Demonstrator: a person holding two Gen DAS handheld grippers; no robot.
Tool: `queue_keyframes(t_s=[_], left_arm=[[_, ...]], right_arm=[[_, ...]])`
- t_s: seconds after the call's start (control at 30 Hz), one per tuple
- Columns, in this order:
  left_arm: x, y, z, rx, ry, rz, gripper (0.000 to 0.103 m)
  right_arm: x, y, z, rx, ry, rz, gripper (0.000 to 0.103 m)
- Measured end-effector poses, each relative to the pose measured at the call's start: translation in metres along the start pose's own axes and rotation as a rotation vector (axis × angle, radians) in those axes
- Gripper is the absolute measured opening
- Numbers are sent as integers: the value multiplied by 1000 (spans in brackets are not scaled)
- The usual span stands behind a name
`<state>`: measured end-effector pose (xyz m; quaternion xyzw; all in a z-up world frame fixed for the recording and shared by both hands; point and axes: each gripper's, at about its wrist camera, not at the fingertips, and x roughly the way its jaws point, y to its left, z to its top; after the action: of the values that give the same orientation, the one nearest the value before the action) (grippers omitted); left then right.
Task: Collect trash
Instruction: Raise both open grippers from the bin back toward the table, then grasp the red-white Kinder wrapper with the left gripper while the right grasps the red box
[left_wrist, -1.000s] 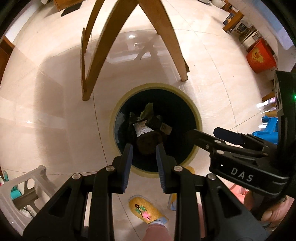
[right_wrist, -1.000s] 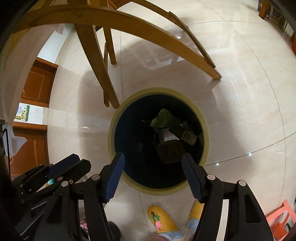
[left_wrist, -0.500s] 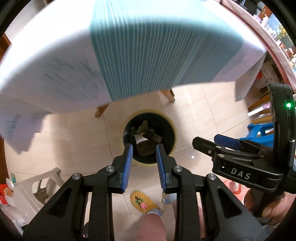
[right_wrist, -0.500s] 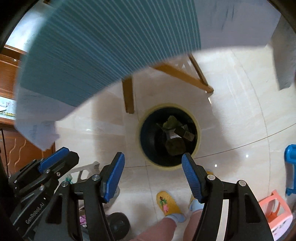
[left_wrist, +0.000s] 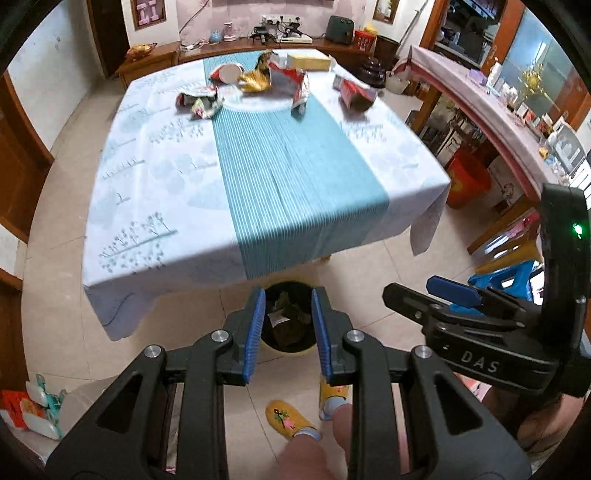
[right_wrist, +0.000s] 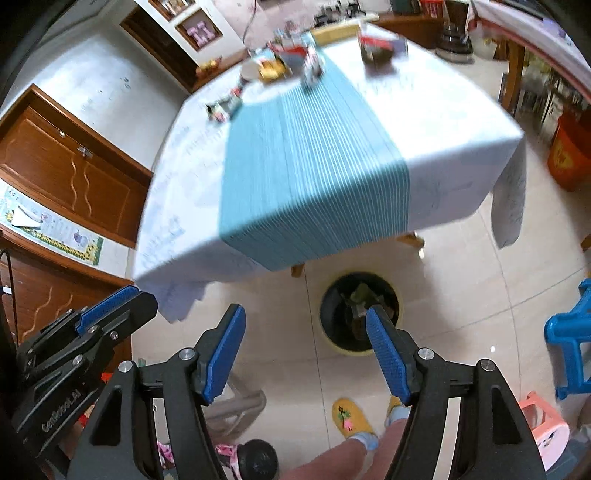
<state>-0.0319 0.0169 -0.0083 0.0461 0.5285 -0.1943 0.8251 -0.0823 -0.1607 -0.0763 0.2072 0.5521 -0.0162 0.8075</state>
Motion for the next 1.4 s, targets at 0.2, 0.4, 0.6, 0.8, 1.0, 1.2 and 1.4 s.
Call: queue_keyframes(t_s=[0.2, 0.4, 0.6, 0.8, 1.0, 1.2, 1.4], left_arm=[[-53, 5, 22, -8, -104, -29, 23], [-75, -2, 53, 39, -133, -16, 23], [-77, -12, 91, 53, -157, 39, 23], [-64, -19, 136, 25, -181, 28, 40], [-18, -27, 198, -22, -219, 106, 53], [68, -36, 278, -77, -143, 181, 53], [158, -27, 336, -176, -19, 197, 53]], right_arm=[[-57, 21, 16, -11, -95, 1, 69], [-85, 29, 35, -27, -186, -11, 69], [-113, 38, 73, -50, -267, -31, 69], [-118, 34, 124, -83, -298, -38, 69], [-88, 4, 203, -104, -283, -17, 69], [-29, -36, 297, -129, -202, -7, 69], [44, -72, 374, -119, -99, 6, 69]])
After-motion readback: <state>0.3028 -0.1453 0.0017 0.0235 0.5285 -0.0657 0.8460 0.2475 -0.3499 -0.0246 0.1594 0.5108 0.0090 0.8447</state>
